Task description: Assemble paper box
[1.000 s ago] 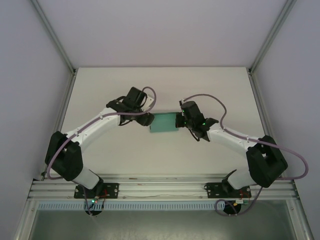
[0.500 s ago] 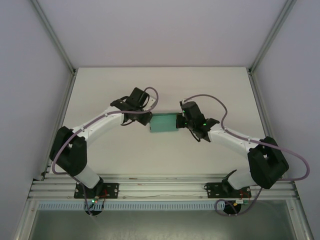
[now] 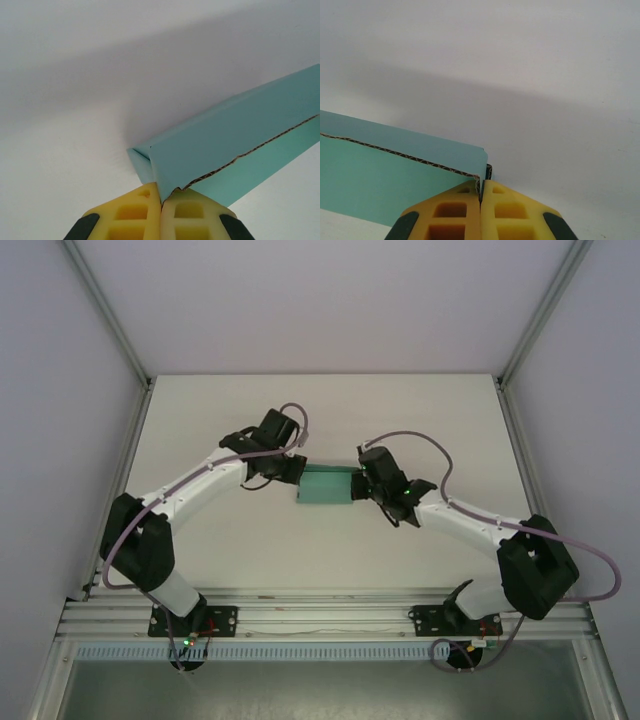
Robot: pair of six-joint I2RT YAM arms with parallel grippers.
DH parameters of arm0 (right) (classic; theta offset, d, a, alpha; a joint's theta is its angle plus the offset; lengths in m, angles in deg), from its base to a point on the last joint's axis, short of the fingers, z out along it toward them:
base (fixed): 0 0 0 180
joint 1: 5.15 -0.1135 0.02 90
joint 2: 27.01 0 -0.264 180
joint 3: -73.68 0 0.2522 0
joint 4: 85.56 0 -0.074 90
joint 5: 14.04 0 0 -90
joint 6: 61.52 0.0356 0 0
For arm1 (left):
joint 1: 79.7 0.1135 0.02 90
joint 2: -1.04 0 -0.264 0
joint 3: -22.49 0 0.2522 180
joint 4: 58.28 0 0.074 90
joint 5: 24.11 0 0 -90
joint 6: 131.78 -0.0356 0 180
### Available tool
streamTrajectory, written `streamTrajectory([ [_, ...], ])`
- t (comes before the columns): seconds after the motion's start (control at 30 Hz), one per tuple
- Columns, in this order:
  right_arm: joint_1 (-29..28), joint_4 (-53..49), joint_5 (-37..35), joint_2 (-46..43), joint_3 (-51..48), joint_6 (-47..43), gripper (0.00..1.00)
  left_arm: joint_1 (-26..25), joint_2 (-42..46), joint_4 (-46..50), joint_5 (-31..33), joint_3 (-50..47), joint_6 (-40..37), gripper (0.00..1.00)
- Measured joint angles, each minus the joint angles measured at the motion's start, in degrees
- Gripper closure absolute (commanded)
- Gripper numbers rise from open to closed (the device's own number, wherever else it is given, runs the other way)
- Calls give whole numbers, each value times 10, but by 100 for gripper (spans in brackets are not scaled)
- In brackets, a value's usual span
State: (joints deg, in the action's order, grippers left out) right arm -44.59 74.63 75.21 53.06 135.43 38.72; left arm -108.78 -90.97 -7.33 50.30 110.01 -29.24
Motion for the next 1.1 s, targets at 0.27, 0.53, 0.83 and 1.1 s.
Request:
streamTrajectory([
  [0.27, -41, -8, -73, 2, 0, 7, 100, 7, -24, 47, -31, 24, 92, 100],
  [0.53, -47, -8, -89, 3, 0, 16, 100, 1, -36, 54, -15, 31, 111, 100],
  [0.83, -47, -6, -105, 7, -2, 24, 100, -5, -12, -57, -9, -44, 141, 100],
  [1.1, -49, 78, -119, -1, -52, 23, 98, -38, 17, -130, 64, -107, 139, 100],
])
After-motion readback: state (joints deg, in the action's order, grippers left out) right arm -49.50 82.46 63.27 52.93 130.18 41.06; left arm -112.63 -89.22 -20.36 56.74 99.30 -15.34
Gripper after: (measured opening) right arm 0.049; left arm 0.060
